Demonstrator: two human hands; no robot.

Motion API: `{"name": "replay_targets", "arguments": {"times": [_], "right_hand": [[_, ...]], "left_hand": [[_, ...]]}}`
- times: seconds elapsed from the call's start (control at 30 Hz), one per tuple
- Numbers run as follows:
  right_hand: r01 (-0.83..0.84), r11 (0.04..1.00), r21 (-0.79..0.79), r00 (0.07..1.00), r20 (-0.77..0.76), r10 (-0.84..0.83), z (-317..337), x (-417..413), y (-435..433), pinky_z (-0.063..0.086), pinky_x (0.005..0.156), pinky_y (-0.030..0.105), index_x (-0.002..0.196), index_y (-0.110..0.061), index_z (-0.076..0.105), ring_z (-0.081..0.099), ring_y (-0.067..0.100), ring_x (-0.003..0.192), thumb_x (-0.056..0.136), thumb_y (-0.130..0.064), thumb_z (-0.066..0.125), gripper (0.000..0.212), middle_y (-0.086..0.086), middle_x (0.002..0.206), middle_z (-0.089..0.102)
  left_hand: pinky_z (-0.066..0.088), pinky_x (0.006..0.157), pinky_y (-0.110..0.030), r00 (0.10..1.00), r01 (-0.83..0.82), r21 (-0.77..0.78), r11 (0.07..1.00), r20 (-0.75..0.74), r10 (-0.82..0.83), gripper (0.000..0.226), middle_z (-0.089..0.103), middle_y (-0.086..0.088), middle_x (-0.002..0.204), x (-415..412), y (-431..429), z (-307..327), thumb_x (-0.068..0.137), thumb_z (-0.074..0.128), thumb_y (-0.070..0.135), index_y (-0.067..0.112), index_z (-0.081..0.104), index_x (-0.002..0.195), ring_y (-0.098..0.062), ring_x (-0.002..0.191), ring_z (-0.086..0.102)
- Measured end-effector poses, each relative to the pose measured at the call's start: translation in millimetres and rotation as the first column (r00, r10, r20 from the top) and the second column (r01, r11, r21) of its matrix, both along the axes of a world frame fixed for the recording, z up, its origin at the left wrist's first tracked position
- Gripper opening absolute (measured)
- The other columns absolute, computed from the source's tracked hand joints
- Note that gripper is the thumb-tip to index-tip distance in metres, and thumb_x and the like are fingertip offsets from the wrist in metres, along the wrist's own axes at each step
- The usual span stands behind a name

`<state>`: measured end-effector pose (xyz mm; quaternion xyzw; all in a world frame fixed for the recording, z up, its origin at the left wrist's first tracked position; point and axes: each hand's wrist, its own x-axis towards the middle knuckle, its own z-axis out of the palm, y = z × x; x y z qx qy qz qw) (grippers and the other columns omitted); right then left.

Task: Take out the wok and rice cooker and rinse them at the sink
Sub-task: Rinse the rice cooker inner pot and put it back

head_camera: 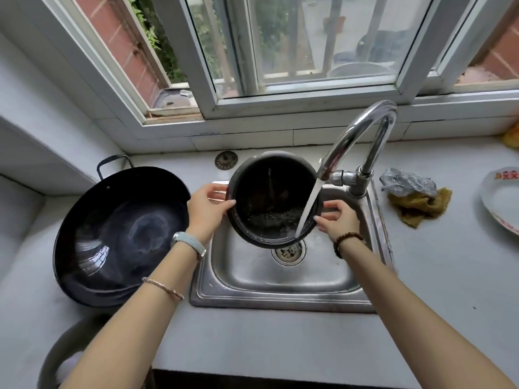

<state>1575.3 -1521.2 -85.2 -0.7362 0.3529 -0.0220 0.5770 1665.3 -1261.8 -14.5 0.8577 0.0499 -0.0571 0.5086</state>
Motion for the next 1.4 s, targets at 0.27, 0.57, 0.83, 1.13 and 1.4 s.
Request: {"name": "replay_targets", "arguments": {"times": [0.27,0.57,0.83,1.13,1.4], "right_hand": [[-0.143,0.982,0.122,0.975,-0.154,0.161,-31.7,-21.2,8.9,0.053,0.09,0.04,0.1,-0.002,0.068,0.064,0.024,0.077,0.095,0.0,0.045,0.024,-0.008,0.05,0.066],[-0.163,0.925,0.345,0.939,-0.233,0.252,-32.3,-56.4,17.3,0.051,0.096,0.037,0.085,0.003,0.072,0.064,0.021,0.076,0.089,-0.011,0.06,0.019,0.002,0.059,0.067],[-0.245,0.901,0.359,0.925,-0.193,0.328,-24.3,-66.2,30.2,0.053,0.079,0.021,0.103,0.007,0.068,0.063,0.004,0.061,0.087,-0.009,0.066,0.023,0.004,0.069,0.066],[-0.177,0.889,0.423,0.926,-0.234,0.296,-7.8,-73.1,43.4,0.051,0.058,0.011,0.095,0.003,0.069,0.062,0.002,0.051,0.085,-0.01,0.069,0.017,0.002,0.06,0.066],[-0.073,0.843,0.534,0.943,-0.238,0.232,14.7,-73.1,77.6,0.037,0.038,0.01,0.072,-0.009,0.064,0.054,0.005,0.048,0.086,-0.009,0.064,0.014,-0.005,0.042,0.058]], "left_hand": [[0.058,0.081,-0.038,0.991,-0.002,0.022,1.0,-0.133,0.005,0.026,0.066,0.0,0.071,-2.0,7.4,16.8,0.068,0.084,0.002,0.019,0.072,0.083,-0.016,0.071,0.064],[0.056,0.064,-0.022,0.964,0.055,0.125,0.991,-0.267,-0.02,0.024,0.068,-0.01,0.084,-13.8,0.0,25.0,0.068,0.083,-0.002,0.005,0.07,0.087,-0.017,0.076,0.065],[0.055,0.061,-0.021,0.961,0.029,0.162,0.986,-0.278,0.017,0.022,0.068,-0.014,0.087,-18.4,3.6,40.4,0.066,0.084,-0.003,0.004,0.069,0.08,-0.021,0.081,0.066],[0.058,0.059,-0.019,0.966,0.05,0.211,0.976,-0.257,0.006,0.016,0.069,-0.017,0.085,-27.2,1.6,65.2,0.067,0.082,-0.004,-0.002,0.071,0.078,-0.023,0.081,0.067],[0.059,0.08,-0.033,0.99,0.094,0.346,0.933,-0.128,-0.053,0.016,0.069,-0.006,0.074,-25.1,-17.9,114.4,0.068,0.084,0.007,0.01,0.069,0.069,-0.019,0.071,0.069]]}}
